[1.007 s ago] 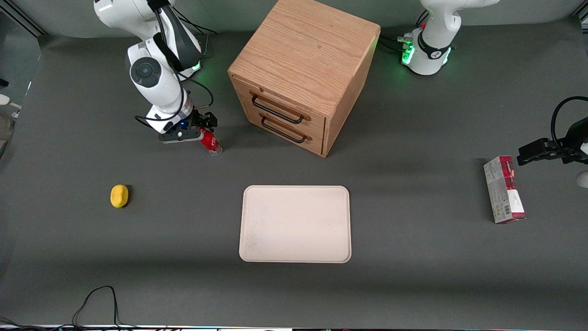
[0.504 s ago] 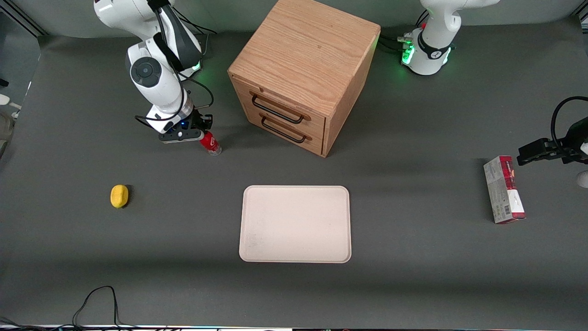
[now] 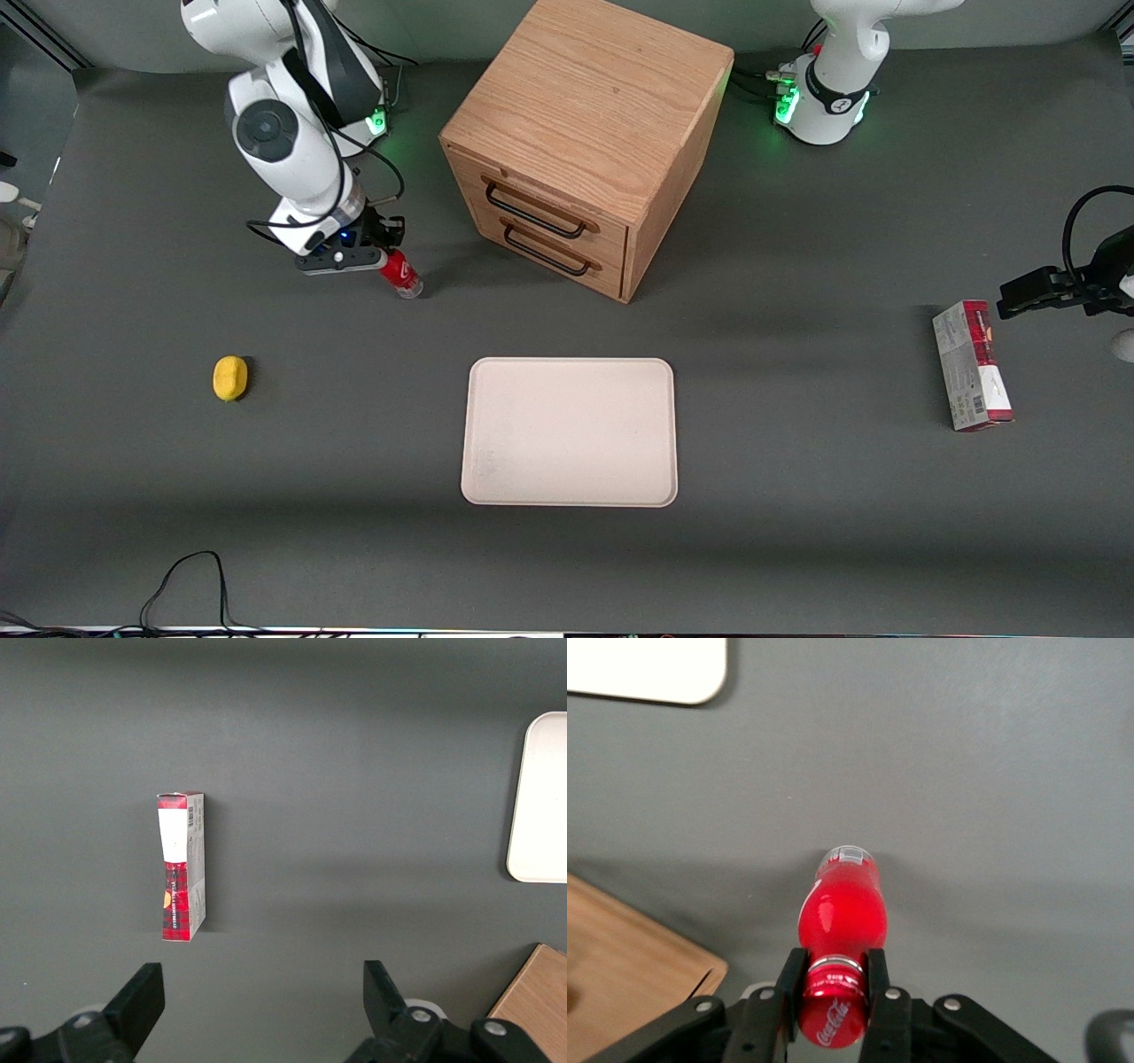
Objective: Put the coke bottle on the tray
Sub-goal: 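Lift the bottle with the right gripper and swing toward the white tray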
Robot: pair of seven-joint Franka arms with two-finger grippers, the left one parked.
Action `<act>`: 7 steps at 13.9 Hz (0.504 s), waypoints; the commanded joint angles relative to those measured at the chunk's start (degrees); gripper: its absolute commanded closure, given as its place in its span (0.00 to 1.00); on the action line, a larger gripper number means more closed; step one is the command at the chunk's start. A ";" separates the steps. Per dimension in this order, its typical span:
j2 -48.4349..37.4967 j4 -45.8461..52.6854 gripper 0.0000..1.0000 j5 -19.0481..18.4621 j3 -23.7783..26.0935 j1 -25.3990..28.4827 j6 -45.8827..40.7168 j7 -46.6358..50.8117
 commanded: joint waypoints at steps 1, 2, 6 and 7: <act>-1.69 12.83 0.80 0.50 -0.52 0.36 -13.23 0.90; -1.69 16.88 0.80 0.50 -0.61 0.27 -17.10 0.72; -0.99 28.85 0.80 0.50 -1.49 0.27 -26.62 0.55; -0.55 29.74 0.80 0.59 -1.49 0.27 -26.72 0.46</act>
